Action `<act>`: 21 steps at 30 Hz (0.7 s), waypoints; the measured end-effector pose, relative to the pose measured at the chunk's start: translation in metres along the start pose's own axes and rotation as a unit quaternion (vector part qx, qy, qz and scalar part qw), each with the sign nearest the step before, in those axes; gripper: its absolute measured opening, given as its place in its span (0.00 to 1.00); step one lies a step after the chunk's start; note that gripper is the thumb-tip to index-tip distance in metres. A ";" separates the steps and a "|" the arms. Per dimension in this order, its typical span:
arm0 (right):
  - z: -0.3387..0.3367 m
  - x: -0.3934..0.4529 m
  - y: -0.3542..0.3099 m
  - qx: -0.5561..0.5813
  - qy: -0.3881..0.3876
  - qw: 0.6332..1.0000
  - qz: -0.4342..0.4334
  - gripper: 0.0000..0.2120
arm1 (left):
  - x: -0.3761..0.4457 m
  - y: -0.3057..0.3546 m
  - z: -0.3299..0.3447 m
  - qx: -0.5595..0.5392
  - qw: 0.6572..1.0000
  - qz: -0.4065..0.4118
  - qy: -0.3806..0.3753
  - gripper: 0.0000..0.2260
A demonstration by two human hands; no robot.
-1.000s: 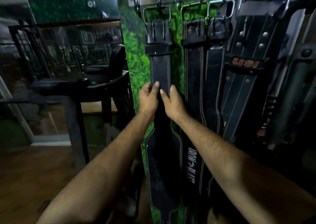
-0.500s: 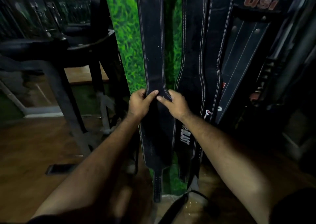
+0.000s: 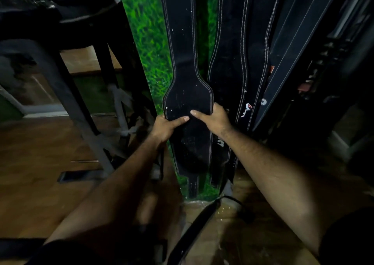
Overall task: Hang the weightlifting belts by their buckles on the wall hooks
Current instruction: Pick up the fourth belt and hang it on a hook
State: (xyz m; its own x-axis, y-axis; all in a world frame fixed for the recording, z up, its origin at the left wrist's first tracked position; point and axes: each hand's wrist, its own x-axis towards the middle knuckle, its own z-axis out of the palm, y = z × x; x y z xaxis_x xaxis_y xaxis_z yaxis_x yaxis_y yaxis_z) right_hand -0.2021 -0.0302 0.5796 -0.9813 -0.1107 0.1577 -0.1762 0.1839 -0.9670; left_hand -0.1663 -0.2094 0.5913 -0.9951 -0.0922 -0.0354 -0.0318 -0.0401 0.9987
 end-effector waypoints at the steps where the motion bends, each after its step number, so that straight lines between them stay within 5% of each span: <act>1: 0.002 -0.005 0.011 0.003 -0.013 1.000 0.018 0.21 | -0.002 -0.009 -0.002 0.010 1.000 -0.011 -0.010 0.12; 13: 0.021 -0.017 0.121 -0.012 -0.027 0.989 0.147 0.32 | 0.008 -0.123 -0.008 0.016 0.995 -0.091 -0.026 0.17; 21: 0.030 -0.057 0.180 0.029 -0.046 0.986 0.158 0.14 | -0.011 -0.220 -0.001 -0.010 0.993 -0.114 -0.011 0.20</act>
State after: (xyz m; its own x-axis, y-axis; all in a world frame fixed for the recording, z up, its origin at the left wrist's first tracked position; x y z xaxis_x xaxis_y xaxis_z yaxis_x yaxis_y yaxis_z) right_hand -0.1754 -0.0197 0.3905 -0.9750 -0.1451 -0.1685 0.1436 0.1680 -0.9753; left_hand -0.1481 -0.2005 0.3717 -0.9639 -0.0568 -0.2603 -0.2557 -0.0763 0.9637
